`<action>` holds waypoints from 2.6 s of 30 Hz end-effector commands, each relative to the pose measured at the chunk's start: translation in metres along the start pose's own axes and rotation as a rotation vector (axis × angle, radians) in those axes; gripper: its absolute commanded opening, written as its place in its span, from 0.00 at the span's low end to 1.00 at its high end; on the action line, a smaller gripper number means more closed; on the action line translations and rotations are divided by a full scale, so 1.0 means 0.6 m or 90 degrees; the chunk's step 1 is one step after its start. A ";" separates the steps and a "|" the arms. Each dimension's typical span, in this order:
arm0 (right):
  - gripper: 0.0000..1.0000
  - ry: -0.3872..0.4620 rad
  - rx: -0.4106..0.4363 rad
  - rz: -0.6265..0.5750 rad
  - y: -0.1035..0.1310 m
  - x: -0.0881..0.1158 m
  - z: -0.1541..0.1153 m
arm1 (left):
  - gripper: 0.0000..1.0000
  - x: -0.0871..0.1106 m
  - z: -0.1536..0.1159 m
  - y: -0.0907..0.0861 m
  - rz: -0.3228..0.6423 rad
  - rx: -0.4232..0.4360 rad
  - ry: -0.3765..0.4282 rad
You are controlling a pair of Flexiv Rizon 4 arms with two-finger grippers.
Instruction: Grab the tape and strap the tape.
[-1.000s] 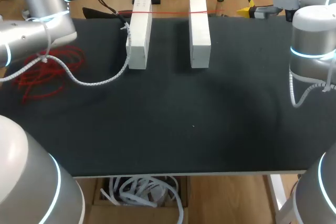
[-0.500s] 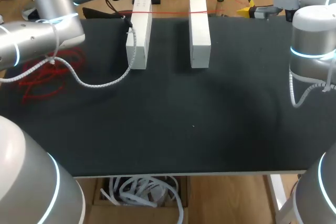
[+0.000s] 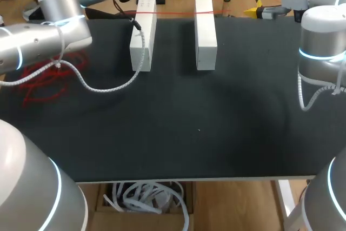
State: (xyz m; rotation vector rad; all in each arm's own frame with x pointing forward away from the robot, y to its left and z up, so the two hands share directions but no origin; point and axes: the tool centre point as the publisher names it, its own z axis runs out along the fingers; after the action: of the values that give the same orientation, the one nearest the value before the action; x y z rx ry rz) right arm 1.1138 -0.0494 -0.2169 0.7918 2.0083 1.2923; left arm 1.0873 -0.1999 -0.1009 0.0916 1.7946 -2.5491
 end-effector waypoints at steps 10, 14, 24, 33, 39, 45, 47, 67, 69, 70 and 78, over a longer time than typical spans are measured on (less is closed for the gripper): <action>1.00 0.000 0.000 0.000 0.000 0.000 0.000 | 0.00 -0.009 0.001 -0.001 0.002 0.001 0.018; 1.00 0.000 0.000 0.000 0.000 0.000 0.000 | 0.00 -0.009 0.001 -0.001 0.002 0.001 0.018; 1.00 -0.038 0.001 0.361 0.021 -0.001 -0.010 | 0.00 -0.009 0.001 -0.001 0.002 0.001 0.018; 1.00 0.020 0.041 0.632 0.032 0.063 -0.037 | 0.00 -0.009 0.001 -0.001 0.002 0.001 0.018; 1.00 -0.017 0.064 0.677 0.031 0.080 -0.055 | 0.00 -0.009 0.001 -0.001 0.002 0.001 0.018; 1.00 -0.083 0.095 0.587 0.041 0.092 -0.096 | 0.00 -0.009 0.001 -0.001 0.002 0.001 0.018; 1.00 -0.092 0.100 0.571 0.042 0.094 -0.107 | 0.00 -0.009 0.001 -0.001 0.002 0.001 0.018; 1.00 -0.086 0.110 0.611 0.021 0.101 -0.104 | 0.00 -0.009 0.001 -0.001 0.002 0.001 0.018; 1.00 -0.086 0.110 0.611 0.021 0.101 -0.104 | 0.00 -0.009 0.001 -0.001 0.002 0.001 0.018; 1.00 -0.086 0.110 0.611 0.021 0.101 -0.104 | 0.00 -0.009 0.001 -0.001 0.002 0.001 0.018; 1.00 -0.026 0.008 0.840 0.011 0.116 -0.141 | 0.00 -0.009 0.001 -0.001 0.002 0.001 0.018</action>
State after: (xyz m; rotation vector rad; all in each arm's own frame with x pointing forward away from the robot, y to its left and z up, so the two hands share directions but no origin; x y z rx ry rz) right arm 1.0239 -0.0306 -0.1944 2.1781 1.5559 1.5882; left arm 1.0922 -0.2005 -0.0995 0.1285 1.8022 -2.5583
